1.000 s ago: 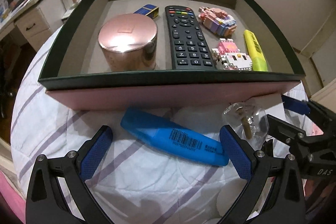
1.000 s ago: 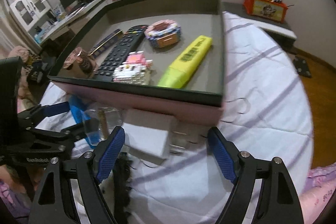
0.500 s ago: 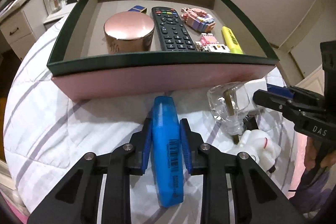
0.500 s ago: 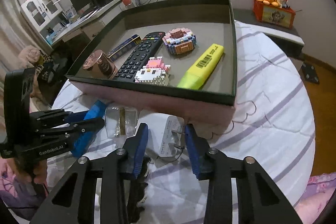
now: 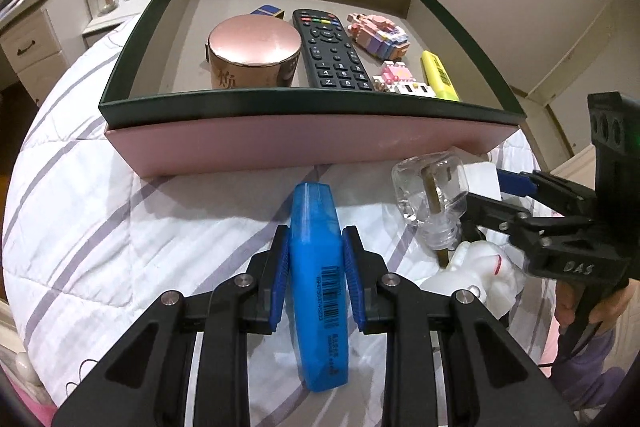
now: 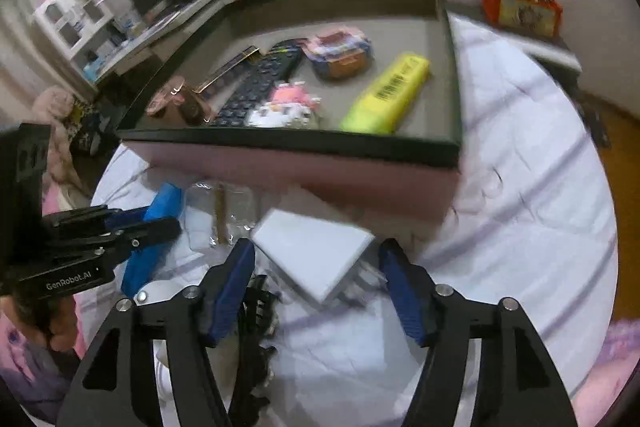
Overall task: Organize rigid objects
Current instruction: 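Grasp the blue highlighter with the left gripper while the right grasps the white charger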
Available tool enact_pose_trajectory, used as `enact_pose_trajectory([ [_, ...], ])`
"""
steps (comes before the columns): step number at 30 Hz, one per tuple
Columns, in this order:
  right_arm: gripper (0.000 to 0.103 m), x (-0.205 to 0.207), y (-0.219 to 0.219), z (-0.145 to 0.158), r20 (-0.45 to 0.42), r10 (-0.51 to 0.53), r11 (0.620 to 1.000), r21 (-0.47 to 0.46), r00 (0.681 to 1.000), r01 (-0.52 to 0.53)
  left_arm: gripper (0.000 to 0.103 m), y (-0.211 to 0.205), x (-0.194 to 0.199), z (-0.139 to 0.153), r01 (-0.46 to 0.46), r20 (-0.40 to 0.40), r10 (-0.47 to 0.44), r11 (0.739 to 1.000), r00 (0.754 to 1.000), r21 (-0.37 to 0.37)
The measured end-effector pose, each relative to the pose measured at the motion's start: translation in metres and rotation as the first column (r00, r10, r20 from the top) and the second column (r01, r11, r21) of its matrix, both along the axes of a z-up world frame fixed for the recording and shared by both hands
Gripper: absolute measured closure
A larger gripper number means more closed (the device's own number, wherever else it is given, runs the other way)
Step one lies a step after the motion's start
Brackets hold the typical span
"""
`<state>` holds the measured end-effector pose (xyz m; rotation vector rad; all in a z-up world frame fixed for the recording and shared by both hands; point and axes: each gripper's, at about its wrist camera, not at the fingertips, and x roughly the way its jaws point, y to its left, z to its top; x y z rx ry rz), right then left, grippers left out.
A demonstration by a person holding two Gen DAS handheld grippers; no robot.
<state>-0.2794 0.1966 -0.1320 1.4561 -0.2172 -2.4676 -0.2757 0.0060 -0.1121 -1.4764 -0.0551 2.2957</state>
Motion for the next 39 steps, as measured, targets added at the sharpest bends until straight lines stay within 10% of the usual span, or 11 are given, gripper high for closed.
enact_pose_trajectory([
  [21, 0.055, 0.036, 0.013, 0.016, -0.006, -0.032, 0.997, 0.067, 0.999, 0.032, 0.077, -0.002, -0.002, -0.002, 0.008, 0.006, -0.008, 1.000, 1.000, -0.005],
  [29, 0.027, 0.013, 0.000, 0.001, -0.019, 0.001, 0.990, 0.142, 1.000, 0.002, 0.076, -0.002, -0.002, -0.002, 0.004, 0.006, -0.004, 1.000, 1.000, -0.003],
  [32, 0.054, 0.012, 0.002, 0.000, -0.036, 0.018, 0.994, 0.113, 0.999, -0.014, 0.076, -0.003, -0.003, -0.002, 0.003, 0.009, -0.003, 1.000, 1.000, 0.003],
  [39, 0.057, 0.018, 0.013, 0.004, -0.008, -0.019, 1.000, 0.017, 1.000, 0.019, 0.077, -0.001, -0.001, -0.001, 0.011, 0.000, -0.011, 1.000, 1.000, -0.016],
])
